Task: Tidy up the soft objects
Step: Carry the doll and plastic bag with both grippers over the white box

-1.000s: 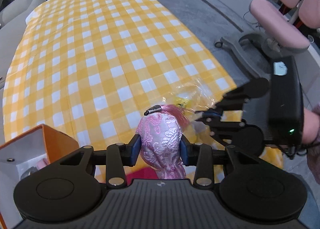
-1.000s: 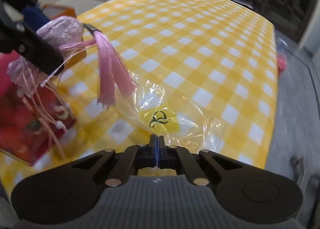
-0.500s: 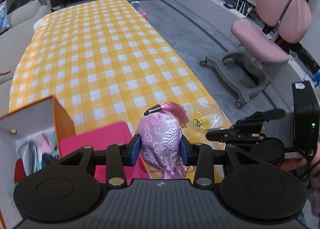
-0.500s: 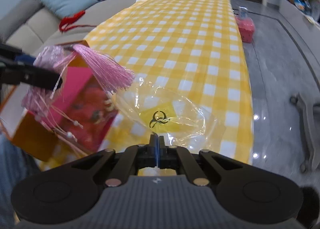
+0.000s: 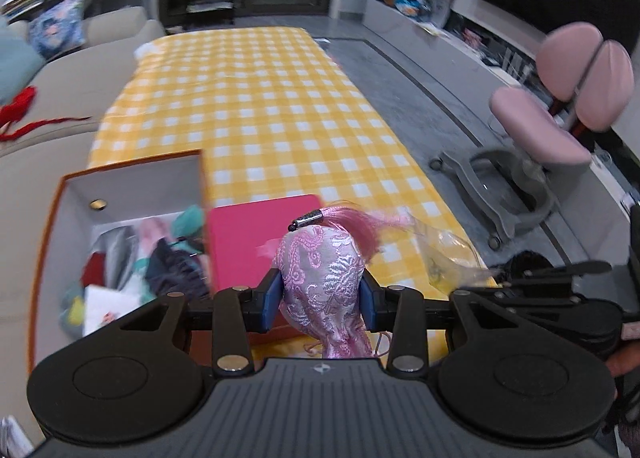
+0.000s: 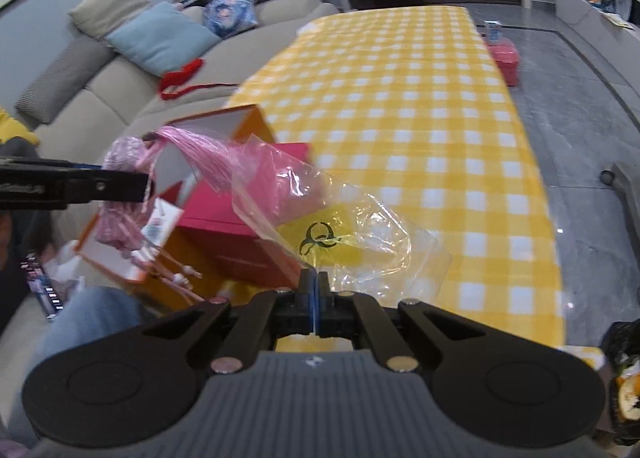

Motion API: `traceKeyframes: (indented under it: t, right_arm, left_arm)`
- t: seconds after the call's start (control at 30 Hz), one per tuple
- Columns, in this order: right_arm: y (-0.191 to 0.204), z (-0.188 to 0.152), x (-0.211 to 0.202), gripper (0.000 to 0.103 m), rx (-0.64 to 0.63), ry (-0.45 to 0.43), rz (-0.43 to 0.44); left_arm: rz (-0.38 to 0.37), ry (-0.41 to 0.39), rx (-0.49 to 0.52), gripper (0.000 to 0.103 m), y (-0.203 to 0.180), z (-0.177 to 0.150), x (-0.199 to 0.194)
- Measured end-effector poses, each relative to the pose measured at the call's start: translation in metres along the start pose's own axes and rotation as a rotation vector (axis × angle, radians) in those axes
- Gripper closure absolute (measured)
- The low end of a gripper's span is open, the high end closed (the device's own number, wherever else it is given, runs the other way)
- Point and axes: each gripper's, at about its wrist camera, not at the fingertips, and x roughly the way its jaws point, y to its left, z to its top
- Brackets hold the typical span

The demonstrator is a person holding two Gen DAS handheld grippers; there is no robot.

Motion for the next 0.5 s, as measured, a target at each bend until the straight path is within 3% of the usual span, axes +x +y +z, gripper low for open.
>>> traceKeyframes:
  t: [0.3,0.5]
  right_arm:
    - [0.071,0.017,0.005,0.103,-0.045,-0.012,0.155]
    - [0.123,0.049,0.025,0.103,-0.15,-0.007,0.236]
  left_arm:
    - [0.111,-0.083,-0.156,0.058,0.071,-0.017,-0.041]
    - [0.168,-0.104,-0.179,0.058,0.107,-0.014,-0.046]
